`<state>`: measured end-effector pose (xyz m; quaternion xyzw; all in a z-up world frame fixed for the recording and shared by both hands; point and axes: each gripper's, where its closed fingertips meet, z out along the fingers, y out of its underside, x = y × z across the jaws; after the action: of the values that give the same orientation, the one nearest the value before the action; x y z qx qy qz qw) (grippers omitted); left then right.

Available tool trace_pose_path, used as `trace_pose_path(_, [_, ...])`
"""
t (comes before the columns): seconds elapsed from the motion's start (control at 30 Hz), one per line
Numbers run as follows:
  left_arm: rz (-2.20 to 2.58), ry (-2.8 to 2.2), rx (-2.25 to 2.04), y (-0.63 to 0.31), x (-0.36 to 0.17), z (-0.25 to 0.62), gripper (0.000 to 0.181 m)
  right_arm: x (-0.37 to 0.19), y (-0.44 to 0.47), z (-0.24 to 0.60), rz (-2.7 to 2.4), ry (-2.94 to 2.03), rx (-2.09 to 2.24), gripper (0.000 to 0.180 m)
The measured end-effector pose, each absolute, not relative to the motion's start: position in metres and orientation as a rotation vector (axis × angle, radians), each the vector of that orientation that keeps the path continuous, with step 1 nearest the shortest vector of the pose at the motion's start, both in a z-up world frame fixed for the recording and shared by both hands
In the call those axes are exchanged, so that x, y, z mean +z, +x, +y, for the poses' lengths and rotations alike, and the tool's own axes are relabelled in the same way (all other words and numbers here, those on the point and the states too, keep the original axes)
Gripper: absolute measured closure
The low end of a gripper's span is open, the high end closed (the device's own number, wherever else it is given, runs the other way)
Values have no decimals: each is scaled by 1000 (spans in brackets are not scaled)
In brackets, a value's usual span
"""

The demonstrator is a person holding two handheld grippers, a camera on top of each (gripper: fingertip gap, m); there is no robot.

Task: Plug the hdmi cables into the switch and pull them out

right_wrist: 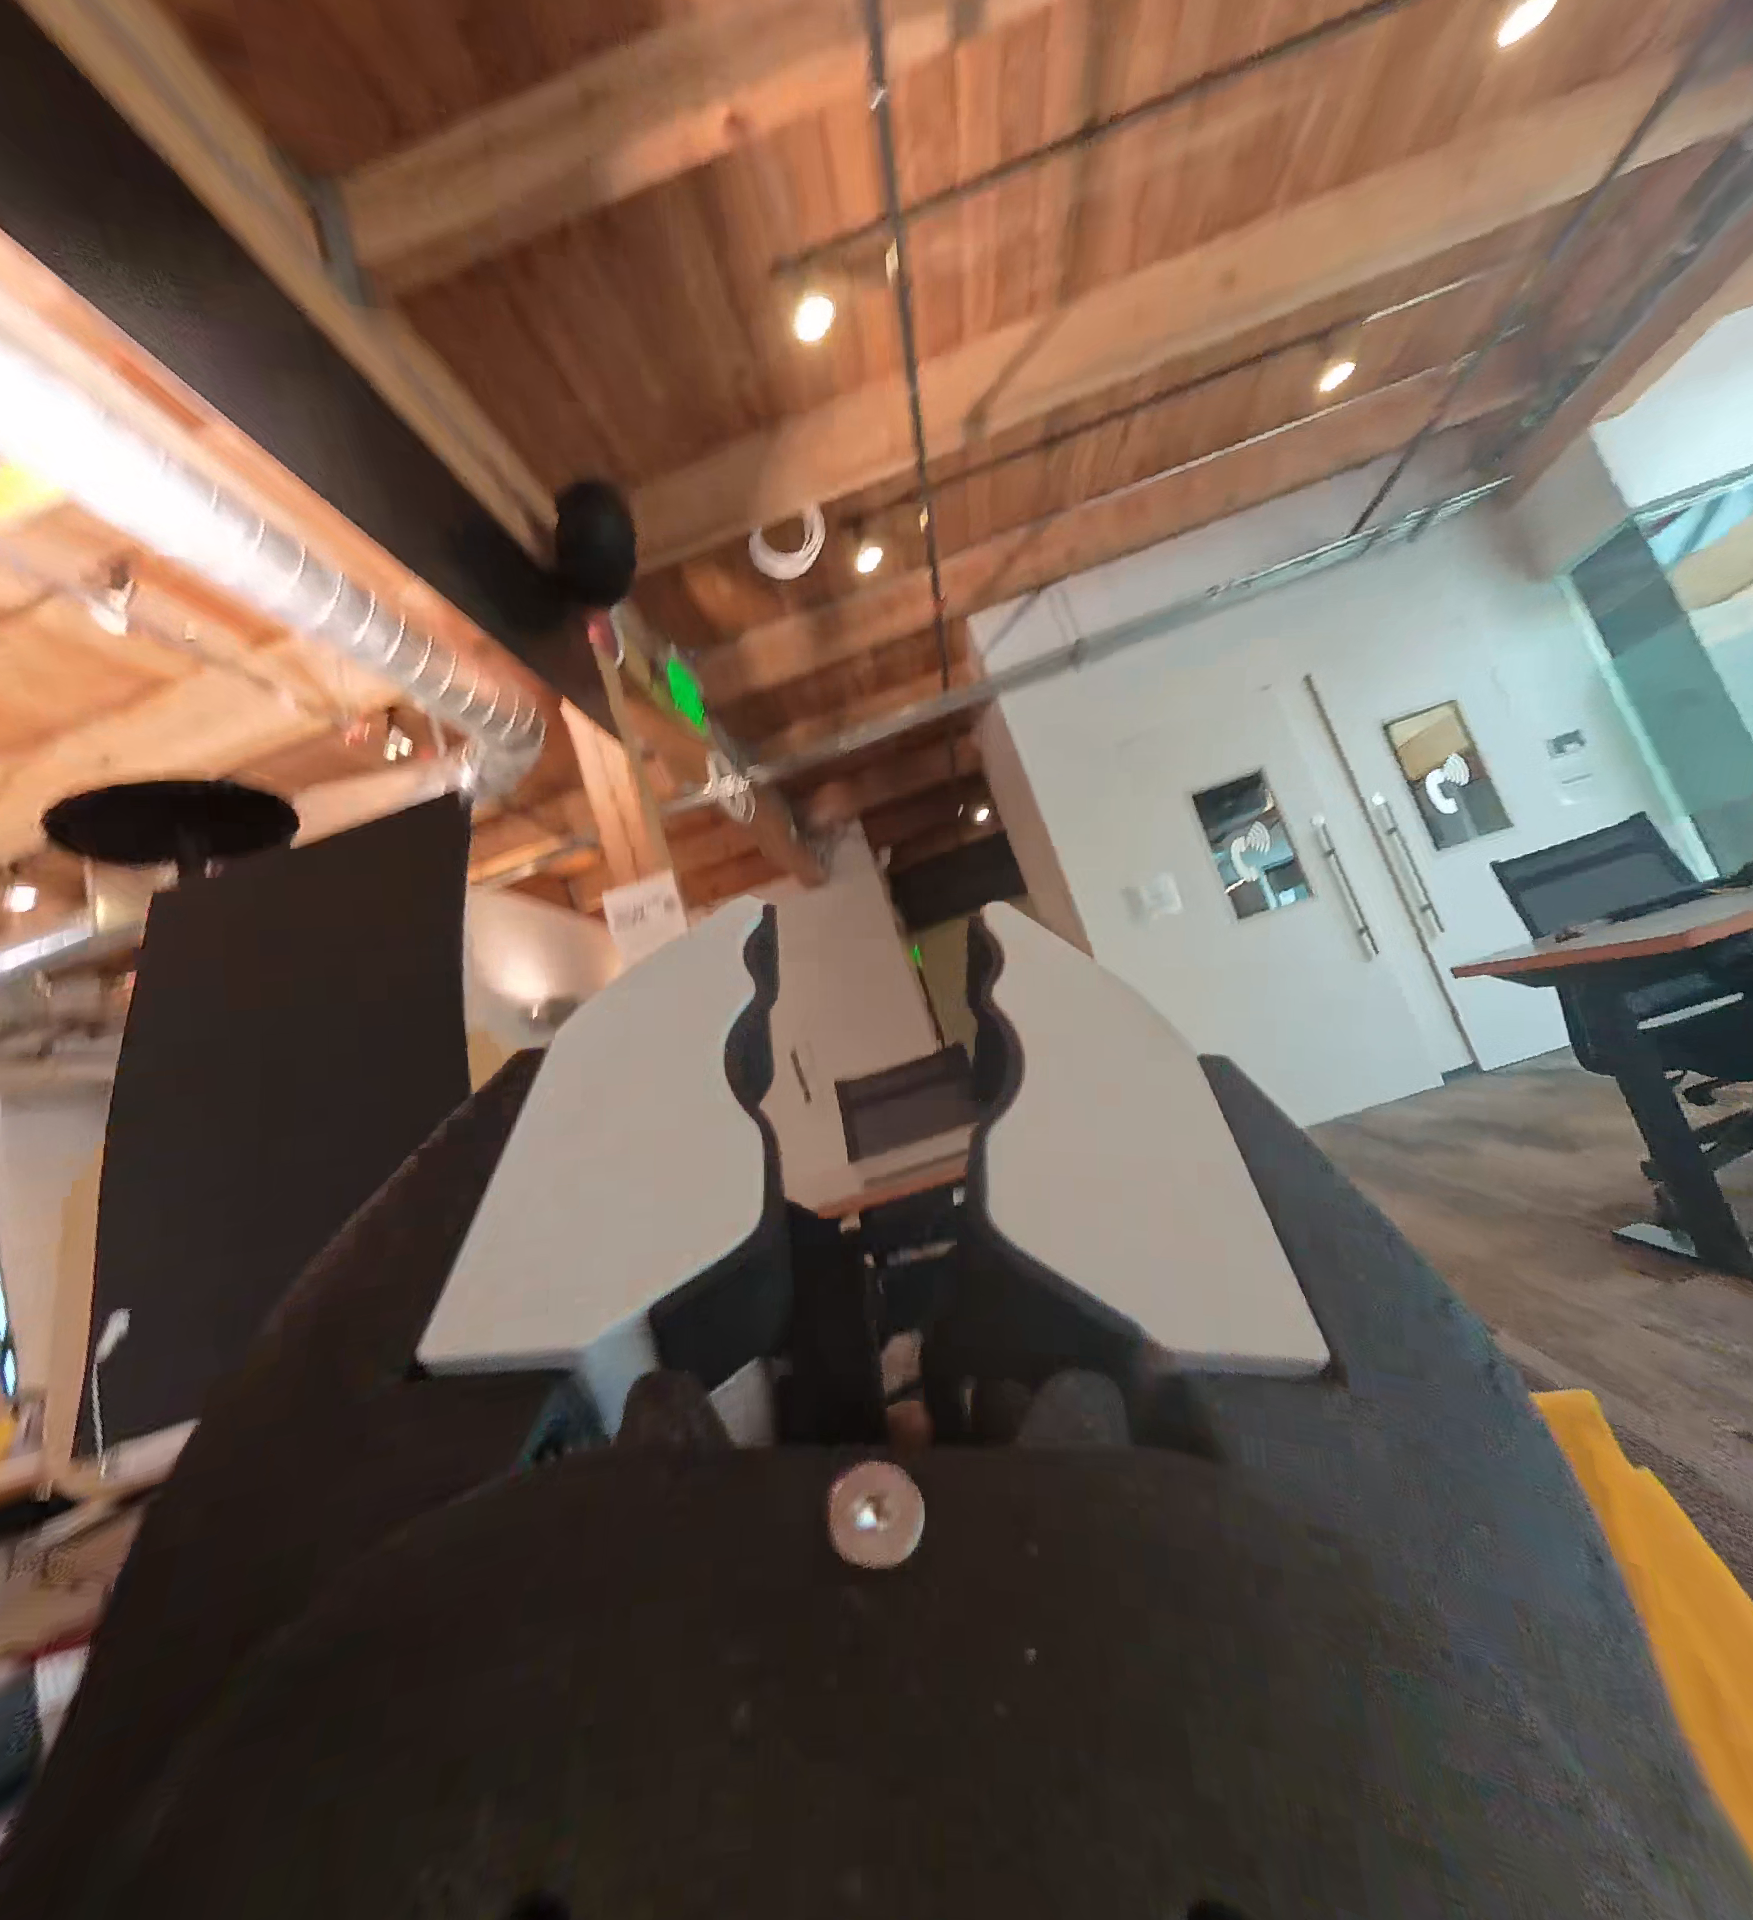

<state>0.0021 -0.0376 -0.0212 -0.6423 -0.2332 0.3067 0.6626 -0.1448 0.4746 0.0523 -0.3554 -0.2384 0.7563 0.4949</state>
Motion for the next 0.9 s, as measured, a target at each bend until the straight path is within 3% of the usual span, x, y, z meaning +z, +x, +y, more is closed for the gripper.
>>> trace_pose_path(0.1, [-743, -1474, 1033, 6, 8, -123, 129, 56, -130, 497, -402, -869, 1888, 146])
trace_pose_path(0.2, [-1092, -1563, 1157, 9, 5, -223, 120, 59, -116, 509, -281, -853, 1951, 148])
trace_pose_path(0.37, [-1718, -1849, 768, 7, -93, -337, 105, 59, -108, 517, -225, -852, 1958, 150])
trace_pose_path(0.57, [-1940, -2085, 502, -2, -172, -367, 108, 57, -113, 515, -242, -868, 1942, 150])
trace_pose_path(0.9, [-2136, -2284, 391, -13, -202, -387, 132, 57, -113, 516, -243, -874, 1922, 151])
